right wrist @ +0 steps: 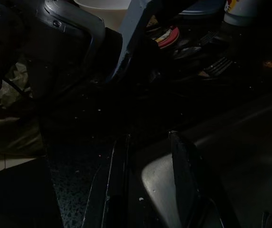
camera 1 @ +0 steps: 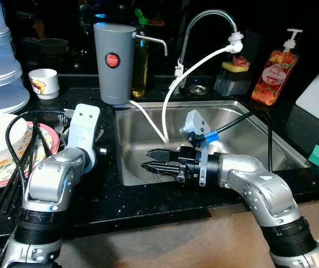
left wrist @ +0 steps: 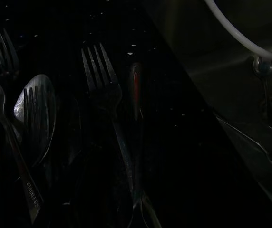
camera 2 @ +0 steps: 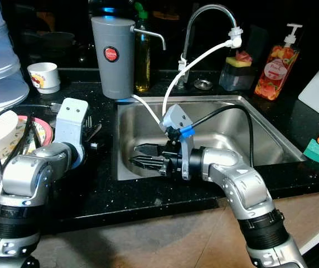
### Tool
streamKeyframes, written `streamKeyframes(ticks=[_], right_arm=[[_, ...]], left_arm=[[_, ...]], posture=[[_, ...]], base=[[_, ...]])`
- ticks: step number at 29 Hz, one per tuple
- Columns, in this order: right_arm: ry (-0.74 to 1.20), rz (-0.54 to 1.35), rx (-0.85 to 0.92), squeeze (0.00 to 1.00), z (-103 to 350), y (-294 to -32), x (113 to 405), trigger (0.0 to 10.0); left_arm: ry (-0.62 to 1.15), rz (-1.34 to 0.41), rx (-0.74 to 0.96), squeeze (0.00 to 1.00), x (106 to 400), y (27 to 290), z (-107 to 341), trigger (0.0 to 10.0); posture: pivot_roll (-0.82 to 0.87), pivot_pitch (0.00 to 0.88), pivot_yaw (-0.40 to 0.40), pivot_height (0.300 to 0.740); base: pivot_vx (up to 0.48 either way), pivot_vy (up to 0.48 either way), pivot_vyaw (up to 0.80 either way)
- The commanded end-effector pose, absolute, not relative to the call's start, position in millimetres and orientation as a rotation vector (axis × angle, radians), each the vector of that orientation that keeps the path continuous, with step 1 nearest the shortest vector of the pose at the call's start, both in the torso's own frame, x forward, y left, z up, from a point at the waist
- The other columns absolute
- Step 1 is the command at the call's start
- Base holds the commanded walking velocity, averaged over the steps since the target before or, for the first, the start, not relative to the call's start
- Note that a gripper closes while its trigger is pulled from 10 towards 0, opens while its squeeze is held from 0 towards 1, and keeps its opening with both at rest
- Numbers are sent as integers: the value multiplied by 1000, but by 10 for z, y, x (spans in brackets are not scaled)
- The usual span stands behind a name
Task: Kitchen organization
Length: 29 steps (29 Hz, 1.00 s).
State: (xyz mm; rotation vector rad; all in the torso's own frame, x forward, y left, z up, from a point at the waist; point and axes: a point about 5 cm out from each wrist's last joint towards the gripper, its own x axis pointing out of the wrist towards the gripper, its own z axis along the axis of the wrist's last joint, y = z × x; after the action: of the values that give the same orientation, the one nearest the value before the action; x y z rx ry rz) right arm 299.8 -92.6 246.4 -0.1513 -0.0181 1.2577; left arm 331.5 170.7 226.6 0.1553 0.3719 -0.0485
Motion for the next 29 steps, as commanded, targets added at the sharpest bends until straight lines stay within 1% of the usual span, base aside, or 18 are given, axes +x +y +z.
streamKeyframes(ticks=[1, 2, 3, 14, 15, 17, 18, 19, 20, 21, 29], right_arm=[[-19, 1255, -149, 0, 2473, -951, 2979, 10000], [-19, 1255, -149, 0, 2473, -951, 2979, 10000], [-17, 1254, -149, 0, 2468, -951, 2978, 10000], [-15, 1254, -147, 0, 2459, -945, 2972, 10000], [-15, 1254, -146, 0, 2461, -945, 2972, 10000], [-15, 1254, -146, 0, 2462, -946, 2972, 10000], [-15, 1253, -146, 0, 2462, -946, 2973, 10000], [-15, 1253, -146, 0, 2463, -948, 2974, 10000], [-15, 1253, -146, 0, 2463, -948, 2974, 10000], [-15, 1249, -147, 0, 2464, -953, 2979, 10000], [-16, 1242, -147, 0, 2468, -960, 2988, 10000]], left_arm=[[446, -26, 167, 0, 3312, 1772, 2127, 8784], [446, -26, 167, 0, 3312, 1772, 2127, 8784], [445, -24, 171, 0, 3312, 1774, 2131, 10000], [448, -25, 179, 0, 3300, 1778, 2131, 10000], [450, -28, 173, 0, 3299, 1775, 2128, 7490], [451, -29, 168, 0, 3299, 1773, 2127, 7490], [451, -30, 166, 0, 3299, 1771, 2125, 5686], [451, -32, 164, 0, 3300, 1768, 2125, 2627], [451, -32, 164, 0, 3300, 1768, 2125, 2627], [450, -35, 164, 0, 3302, 1761, 2126, 0], [445, -39, 160, 0, 3309, 1756, 2134, 0]], posture=[[-17, 42, -47, 740], [-17, 42, -47, 740], [-15, 42, -48, 740], [-14, 49, -47, 740], [-15, 48, -46, 740], [-15, 48, -46, 740], [-15, 48, -46, 740], [-15, 48, -45, 740], [-15, 48, -45, 740], [-16, 48, -44, 740], [-19, 46, -44, 740]], base=[[0, 0, 0], [0, 0, 0], [0, 0, 0], [0, 0, 0], [0, 0, 0], [0, 0, 0], [0, 0, 0], [0, 0, 0], [0, 0, 0], [0, 0, 0], [0, 0, 0]])
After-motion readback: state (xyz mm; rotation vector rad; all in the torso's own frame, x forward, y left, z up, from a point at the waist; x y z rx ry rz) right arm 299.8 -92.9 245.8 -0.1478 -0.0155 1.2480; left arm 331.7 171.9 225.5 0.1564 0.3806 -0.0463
